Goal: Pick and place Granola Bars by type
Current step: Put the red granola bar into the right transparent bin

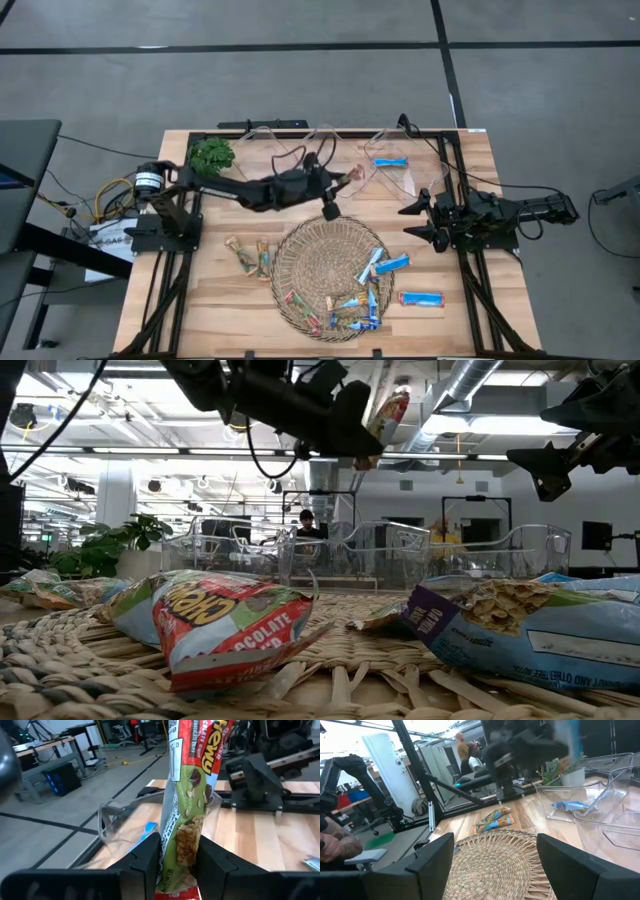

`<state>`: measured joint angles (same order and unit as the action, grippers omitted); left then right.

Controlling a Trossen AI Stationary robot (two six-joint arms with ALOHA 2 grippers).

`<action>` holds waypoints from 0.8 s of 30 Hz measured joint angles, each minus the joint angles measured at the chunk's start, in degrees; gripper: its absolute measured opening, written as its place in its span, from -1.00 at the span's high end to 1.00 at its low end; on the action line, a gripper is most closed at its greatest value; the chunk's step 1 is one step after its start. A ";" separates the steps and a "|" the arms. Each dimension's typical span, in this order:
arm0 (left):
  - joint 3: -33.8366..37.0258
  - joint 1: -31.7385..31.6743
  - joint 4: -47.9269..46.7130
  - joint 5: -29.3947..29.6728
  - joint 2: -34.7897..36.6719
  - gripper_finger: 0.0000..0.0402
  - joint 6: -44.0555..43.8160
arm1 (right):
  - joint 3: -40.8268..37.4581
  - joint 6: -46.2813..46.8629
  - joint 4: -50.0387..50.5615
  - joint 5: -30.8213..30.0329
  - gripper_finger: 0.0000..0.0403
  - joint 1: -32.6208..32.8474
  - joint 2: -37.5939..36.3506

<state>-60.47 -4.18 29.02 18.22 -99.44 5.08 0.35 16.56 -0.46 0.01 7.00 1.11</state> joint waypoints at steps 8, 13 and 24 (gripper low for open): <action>-1.64 -3.05 -3.00 -8.21 0.01 0.51 0.39 | 0.01 0.02 0.01 0.00 -0.39 0.00 0.01; -1.64 -3.74 -2.76 -10.73 0.01 0.51 -0.02 | -0.01 0.00 -0.01 0.00 -0.39 -0.02 0.00; -1.64 -3.74 -2.46 -11.47 0.01 0.51 -6.23 | -0.01 0.40 -2.61 -0.89 -0.39 -0.01 0.00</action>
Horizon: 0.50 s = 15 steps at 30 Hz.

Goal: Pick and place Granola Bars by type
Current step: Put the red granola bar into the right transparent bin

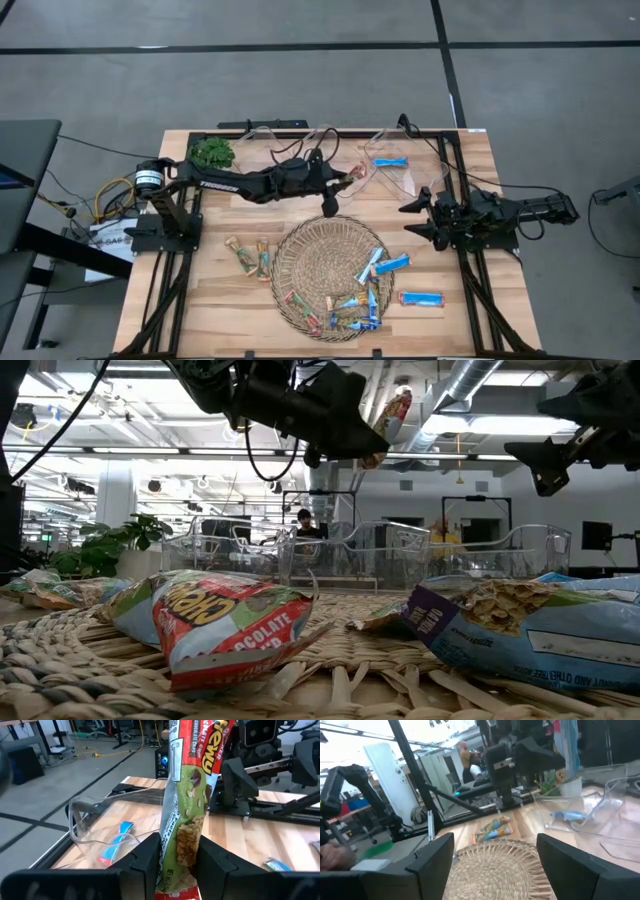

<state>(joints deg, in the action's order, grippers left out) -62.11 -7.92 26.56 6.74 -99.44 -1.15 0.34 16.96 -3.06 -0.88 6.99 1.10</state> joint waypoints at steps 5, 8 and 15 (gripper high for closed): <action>0.00 0.00 2.14 -0.45 0.00 0.51 -2.50 | 0.00 6.82 -3.35 -6.20 -0.39 -0.15 0.02; 0.00 0.00 4.85 -2.32 0.00 0.51 -4.35 | 0.10 4.53 -6.90 -14.76 -0.39 -1.01 0.00; -0.88 0.19 7.80 -6.51 0.00 0.51 -7.79 | 1.90 -6.91 -11.87 -16.21 -0.39 -5.00 4.35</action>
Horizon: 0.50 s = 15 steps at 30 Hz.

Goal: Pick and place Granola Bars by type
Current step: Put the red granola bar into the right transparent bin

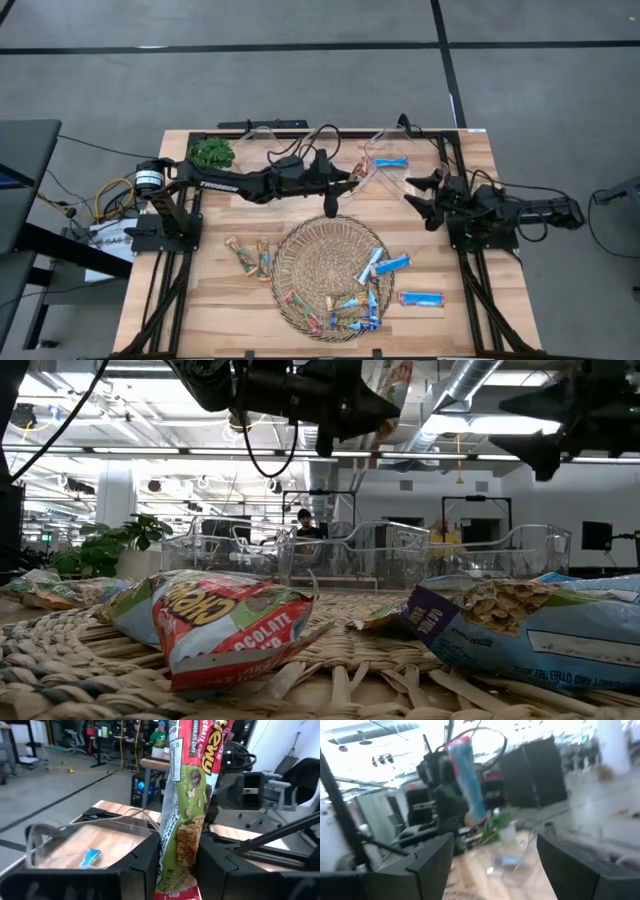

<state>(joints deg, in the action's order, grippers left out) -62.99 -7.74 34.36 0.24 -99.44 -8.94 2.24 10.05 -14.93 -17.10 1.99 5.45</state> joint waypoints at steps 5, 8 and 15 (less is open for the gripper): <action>-3.39 0.94 -6.15 0.33 0.00 0.51 -0.76 | 3.46 -4.90 -2.25 0.39 -0.39 -2.47 7.49; -5.57 1.75 -8.91 2.34 0.00 0.51 0.51 | 6.81 -6.86 -3.32 0.47 -0.39 -3.58 14.42; -6.83 2.00 -11.99 6.58 0.00 0.51 0.54 | 14.39 -13.78 -9.43 0.70 -0.39 -4.06 30.18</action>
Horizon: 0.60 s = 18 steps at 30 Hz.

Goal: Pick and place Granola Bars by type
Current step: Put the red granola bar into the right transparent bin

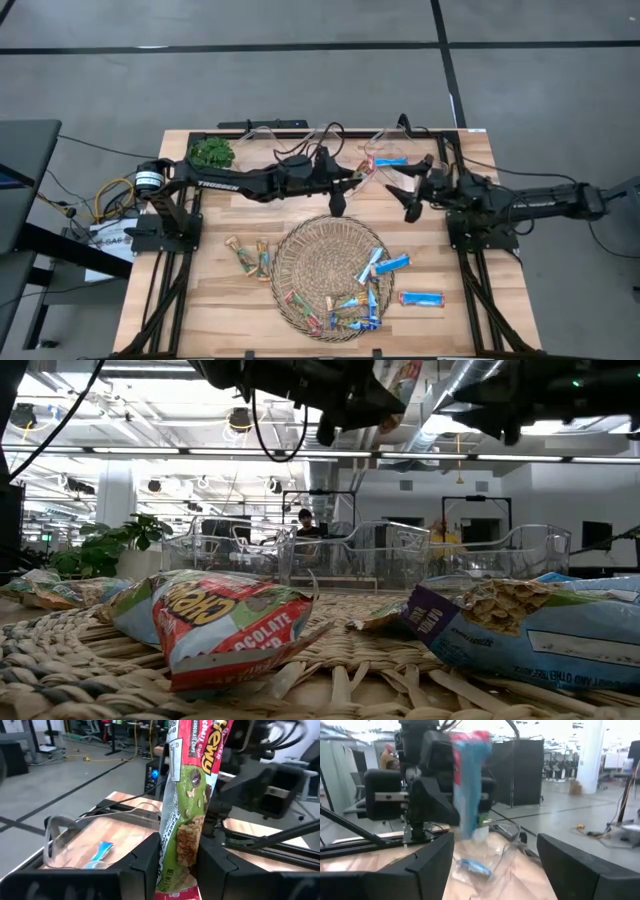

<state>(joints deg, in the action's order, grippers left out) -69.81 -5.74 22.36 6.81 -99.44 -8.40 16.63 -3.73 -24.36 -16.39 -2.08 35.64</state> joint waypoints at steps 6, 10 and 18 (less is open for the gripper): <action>-0.03 0.07 -1.61 1.22 0.00 0.51 0.27 | 5.30 -2.64 -2.06 0.01 -0.39 -0.33 7.92; -0.03 0.06 -1.69 1.38 0.00 0.51 0.68 | 8.42 -1.83 -1.97 1.58 -0.39 -1.16 12.01; -0.03 0.04 -1.98 1.61 0.00 0.51 3.14 | 13.74 0.69 -1.95 4.51 -0.39 -3.34 18.80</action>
<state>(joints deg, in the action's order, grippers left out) -69.84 -5.69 20.38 8.43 -99.44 -5.26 30.37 -3.03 -26.31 -11.88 -5.42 54.44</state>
